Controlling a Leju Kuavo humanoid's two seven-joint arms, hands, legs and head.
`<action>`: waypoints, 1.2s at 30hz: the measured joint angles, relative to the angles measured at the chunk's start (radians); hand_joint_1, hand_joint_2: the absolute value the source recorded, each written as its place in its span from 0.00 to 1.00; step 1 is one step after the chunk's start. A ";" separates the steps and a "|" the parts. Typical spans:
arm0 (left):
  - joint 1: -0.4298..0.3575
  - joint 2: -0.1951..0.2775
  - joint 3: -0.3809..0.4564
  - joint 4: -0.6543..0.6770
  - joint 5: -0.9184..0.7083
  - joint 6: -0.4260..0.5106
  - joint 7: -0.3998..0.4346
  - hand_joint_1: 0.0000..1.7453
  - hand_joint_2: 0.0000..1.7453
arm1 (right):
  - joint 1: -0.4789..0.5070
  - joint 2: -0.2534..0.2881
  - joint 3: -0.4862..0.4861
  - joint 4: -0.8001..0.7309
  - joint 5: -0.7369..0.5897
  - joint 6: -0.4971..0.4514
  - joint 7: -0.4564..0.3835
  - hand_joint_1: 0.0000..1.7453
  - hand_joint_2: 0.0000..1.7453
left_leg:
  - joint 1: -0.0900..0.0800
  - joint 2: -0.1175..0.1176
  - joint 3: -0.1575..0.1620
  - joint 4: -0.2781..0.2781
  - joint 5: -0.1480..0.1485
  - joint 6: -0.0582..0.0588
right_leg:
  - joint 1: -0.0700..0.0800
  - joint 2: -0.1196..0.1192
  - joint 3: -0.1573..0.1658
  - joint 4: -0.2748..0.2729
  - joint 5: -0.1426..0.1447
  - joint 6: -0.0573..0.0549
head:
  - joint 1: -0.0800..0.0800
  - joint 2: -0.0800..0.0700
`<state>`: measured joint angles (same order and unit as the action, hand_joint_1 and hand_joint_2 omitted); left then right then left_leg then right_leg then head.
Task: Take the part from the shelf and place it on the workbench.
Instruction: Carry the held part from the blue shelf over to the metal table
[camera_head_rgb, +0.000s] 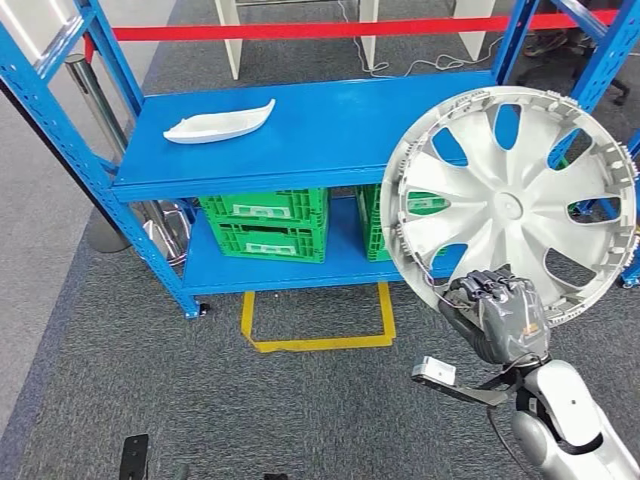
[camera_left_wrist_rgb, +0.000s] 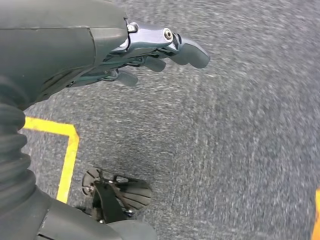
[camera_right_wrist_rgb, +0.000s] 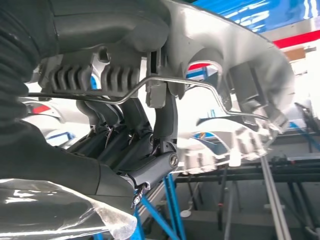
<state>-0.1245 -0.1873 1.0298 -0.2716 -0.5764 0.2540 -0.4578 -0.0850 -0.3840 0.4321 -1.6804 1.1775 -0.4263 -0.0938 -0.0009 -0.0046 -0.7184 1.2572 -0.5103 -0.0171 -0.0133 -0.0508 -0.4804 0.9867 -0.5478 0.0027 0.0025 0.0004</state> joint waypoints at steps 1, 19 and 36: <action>0.000 0.001 0.000 0.000 -0.001 0.000 0.000 0.00 1.00 | 0.000 0.000 0.000 0.000 0.000 0.000 0.000 1.00 1.00 | -0.003 0.008 0.033 -0.054 0.029 0.008 | 0.002 -0.008 -0.001 0.001 -0.001 0.001 | 0.000 0.000; -0.010 0.004 -0.009 0.001 -0.004 -0.001 0.000 0.00 1.00 | 0.008 -0.017 0.004 -0.006 0.004 0.005 -0.006 1.00 1.00 | -0.002 -0.097 0.098 -0.230 0.072 0.044 | -0.026 0.118 -0.074 0.058 0.016 0.066 | 0.010 0.000; 0.002 0.012 -0.018 0.003 -0.009 -0.003 -0.008 0.00 1.00 | 0.010 -0.017 0.024 -0.005 0.003 0.004 -0.010 1.00 1.00 | -0.028 0.065 0.084 -0.210 0.061 0.041 | -0.005 -0.064 -0.056 0.044 -0.001 0.032 | -0.008 0.000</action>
<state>-0.1229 -0.1757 1.0118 -0.2689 -0.5854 0.2506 -0.4655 -0.0751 -0.4012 0.4565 -1.6850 1.1802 -0.4223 -0.1043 -0.0289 0.0603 -0.6345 1.0476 -0.4494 0.0236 -0.0180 -0.1146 -0.5368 1.0305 -0.5488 0.0344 -0.0051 0.0004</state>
